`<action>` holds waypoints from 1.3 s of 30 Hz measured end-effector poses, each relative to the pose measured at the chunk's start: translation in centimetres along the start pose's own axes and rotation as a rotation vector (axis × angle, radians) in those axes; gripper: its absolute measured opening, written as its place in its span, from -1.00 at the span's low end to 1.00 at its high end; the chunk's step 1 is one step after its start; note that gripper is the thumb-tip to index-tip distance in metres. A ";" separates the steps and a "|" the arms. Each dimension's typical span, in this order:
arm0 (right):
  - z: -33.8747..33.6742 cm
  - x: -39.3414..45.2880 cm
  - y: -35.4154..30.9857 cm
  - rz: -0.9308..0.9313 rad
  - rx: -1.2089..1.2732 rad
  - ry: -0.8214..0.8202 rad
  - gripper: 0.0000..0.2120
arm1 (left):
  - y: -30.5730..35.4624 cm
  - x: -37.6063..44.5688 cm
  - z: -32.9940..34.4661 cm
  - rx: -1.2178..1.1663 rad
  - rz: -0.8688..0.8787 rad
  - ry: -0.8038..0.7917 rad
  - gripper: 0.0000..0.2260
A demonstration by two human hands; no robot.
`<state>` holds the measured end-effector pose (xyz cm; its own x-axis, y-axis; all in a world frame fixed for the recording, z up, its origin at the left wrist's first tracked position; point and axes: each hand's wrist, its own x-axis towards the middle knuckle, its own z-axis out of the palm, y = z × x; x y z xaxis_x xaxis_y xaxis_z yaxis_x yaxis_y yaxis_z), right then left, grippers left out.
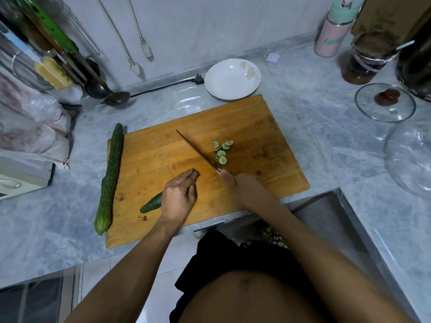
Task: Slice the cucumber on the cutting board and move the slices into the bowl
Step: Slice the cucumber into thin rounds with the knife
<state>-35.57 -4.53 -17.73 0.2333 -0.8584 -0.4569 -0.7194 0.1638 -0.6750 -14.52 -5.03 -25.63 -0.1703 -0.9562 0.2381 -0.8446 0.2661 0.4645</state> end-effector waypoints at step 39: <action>1.7 -2.5 -1.0 -0.089 0.046 -0.056 -0.38 | -0.5 0.1 -0.4 -0.024 0.022 0.039 -0.80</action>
<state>-34.36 -1.69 -16.87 0.3316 -0.8424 -0.4248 -0.6637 0.1117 -0.7396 -13.94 -5.25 -25.46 -0.1682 -0.9447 0.2814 -0.8283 0.2902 0.4793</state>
